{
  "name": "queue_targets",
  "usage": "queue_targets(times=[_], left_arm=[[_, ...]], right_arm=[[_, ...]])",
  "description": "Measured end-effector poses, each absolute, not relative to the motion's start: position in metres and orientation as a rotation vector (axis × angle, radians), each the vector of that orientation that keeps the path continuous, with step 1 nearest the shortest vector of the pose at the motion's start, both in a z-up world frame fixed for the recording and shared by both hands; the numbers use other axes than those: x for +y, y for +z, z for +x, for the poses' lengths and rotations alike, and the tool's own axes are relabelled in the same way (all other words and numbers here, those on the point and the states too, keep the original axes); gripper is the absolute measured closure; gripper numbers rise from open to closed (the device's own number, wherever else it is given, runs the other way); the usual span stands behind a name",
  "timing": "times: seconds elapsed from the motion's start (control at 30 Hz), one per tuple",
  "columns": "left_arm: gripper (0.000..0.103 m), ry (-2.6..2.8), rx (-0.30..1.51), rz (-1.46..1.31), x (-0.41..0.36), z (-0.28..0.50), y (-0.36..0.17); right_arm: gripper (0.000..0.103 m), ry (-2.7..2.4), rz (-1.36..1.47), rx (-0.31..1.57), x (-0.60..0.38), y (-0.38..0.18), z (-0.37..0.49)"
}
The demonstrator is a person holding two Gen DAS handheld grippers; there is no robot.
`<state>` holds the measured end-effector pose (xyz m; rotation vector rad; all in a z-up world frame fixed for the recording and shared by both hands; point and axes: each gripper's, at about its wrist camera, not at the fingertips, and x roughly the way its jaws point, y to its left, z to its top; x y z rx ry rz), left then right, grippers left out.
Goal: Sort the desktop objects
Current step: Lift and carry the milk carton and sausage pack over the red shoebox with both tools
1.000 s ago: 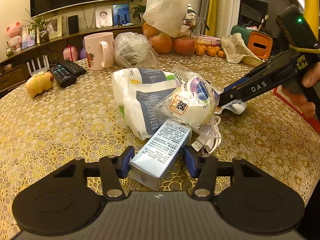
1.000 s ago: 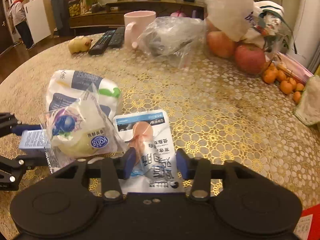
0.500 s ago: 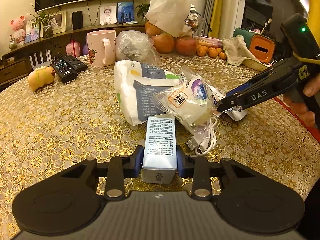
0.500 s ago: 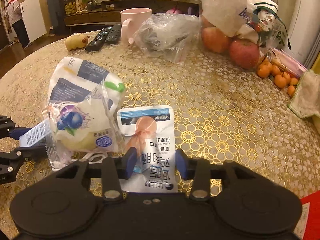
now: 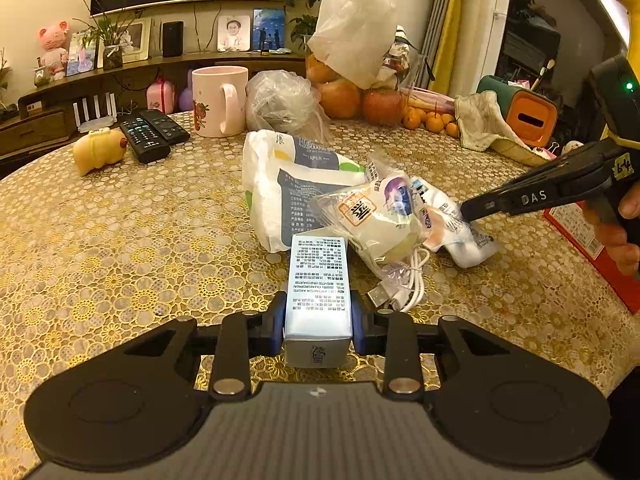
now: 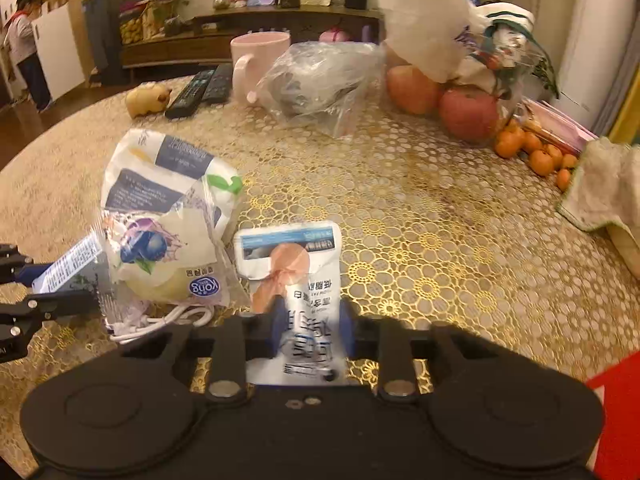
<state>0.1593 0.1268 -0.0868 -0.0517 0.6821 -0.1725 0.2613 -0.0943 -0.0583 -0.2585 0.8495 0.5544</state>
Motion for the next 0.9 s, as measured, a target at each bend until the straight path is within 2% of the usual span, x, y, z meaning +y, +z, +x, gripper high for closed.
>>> queue_targets(times=[0.13, 0.2, 0.27, 0.4, 0.47, 0.57, 0.7, 0.77, 0.9], left_arm=[[0.074, -0.167, 0.685, -0.056, 0.124, 0.153, -0.084], [0.074, -0.165, 0.685, -0.059, 0.123, 0.150, -0.083], [0.074, -0.160, 0.683, -0.057, 0.122, 0.148, -0.082], [0.074, -0.153, 0.689, -0.059, 0.124, 0.148, -0.084], [0.074, -0.152, 0.693, -0.060, 0.126, 0.149, -0.086], [0.074, -0.154, 0.696, -0.060, 0.127, 0.150, -0.088], [0.074, -0.155, 0.700, -0.067, 0.129, 0.151, -0.091], [0.074, -0.154, 0.700, -0.071, 0.130, 0.151, -0.092], [0.074, -0.147, 0.699, -0.073, 0.131, 0.149, -0.093]], right_arm=[[0.103, 0.547, -0.273, 0.884, -0.103, -0.059, 0.257], [0.096, 0.529, -0.270, 0.887, -0.104, -0.058, 0.255], [0.078, 0.551, -0.223, 0.893, -0.105, -0.054, 0.255], [0.065, 0.594, -0.233, 0.902, -0.093, -0.055, 0.252], [0.048, 0.606, -0.251, 0.915, -0.086, -0.061, 0.252], [0.039, 0.608, -0.236, 0.922, -0.079, -0.067, 0.254], [0.040, 0.593, -0.204, 0.934, -0.075, -0.072, 0.261], [0.050, 0.587, -0.173, 0.944, -0.076, -0.074, 0.265], [0.061, 0.597, -0.171, 0.927, -0.079, -0.073, 0.261]])
